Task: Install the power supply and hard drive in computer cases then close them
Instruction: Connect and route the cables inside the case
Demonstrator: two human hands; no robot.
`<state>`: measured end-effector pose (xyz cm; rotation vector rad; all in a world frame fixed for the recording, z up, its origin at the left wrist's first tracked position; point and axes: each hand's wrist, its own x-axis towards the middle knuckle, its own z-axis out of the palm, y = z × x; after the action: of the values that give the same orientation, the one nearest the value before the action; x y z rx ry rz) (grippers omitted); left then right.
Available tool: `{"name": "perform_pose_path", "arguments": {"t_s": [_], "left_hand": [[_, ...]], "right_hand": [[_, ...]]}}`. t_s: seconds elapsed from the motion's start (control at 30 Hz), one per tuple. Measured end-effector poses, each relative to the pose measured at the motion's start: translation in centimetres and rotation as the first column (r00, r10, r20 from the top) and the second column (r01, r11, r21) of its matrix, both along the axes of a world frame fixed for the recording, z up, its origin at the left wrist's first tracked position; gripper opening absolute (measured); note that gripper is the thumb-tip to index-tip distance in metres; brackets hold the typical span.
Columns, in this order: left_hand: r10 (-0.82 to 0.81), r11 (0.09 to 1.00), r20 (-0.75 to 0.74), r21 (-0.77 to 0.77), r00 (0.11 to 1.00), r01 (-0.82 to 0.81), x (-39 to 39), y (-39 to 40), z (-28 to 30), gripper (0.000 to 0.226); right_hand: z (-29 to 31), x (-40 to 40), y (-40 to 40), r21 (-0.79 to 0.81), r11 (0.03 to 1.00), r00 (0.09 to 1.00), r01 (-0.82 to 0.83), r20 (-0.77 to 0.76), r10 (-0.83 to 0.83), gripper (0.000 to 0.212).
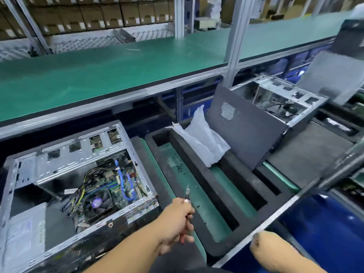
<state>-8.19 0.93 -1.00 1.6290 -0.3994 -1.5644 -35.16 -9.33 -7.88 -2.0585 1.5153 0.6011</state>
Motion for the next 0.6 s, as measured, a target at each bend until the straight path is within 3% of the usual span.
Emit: {"name": "perform_pose_path", "arguments": {"t_s": [0.1,0.27,0.37,0.53,0.6], "left_hand": [[-0.071,0.99,0.202,0.137,0.977,0.044,-0.6,-1.3,-2.0,0.06],[0.027,0.962,0.414,0.236,0.91,-0.136,-1.9,-4.1,-4.1,0.059],[0.0,0.942,0.514,0.286,0.858,-0.172,-2.0,-5.3,-4.4,0.059],[-0.222,0.94,0.794,0.328,0.567,-0.09,-1.4,-5.5,-5.6,0.055],[-0.327,0.937,0.855,0.348,0.403,0.023,-1.3,-4.9,-6.3,0.071]], "right_hand": [[0.2,1.4,-1.3,0.003,0.998,0.984,0.064,0.169,-0.063,0.019],[1.4,5.0,-4.4,0.017,0.998,0.932,0.052,0.358,-0.055,0.021],[2.0,7.0,-6.5,0.016,1.0,0.91,0.026,0.414,-0.03,0.021],[0.7,9.0,-9.2,0.067,0.998,0.863,-0.007,0.504,-0.028,0.017],[0.0,9.5,-10.0,0.1,0.995,0.858,-0.028,0.513,-0.027,0.015]]}}
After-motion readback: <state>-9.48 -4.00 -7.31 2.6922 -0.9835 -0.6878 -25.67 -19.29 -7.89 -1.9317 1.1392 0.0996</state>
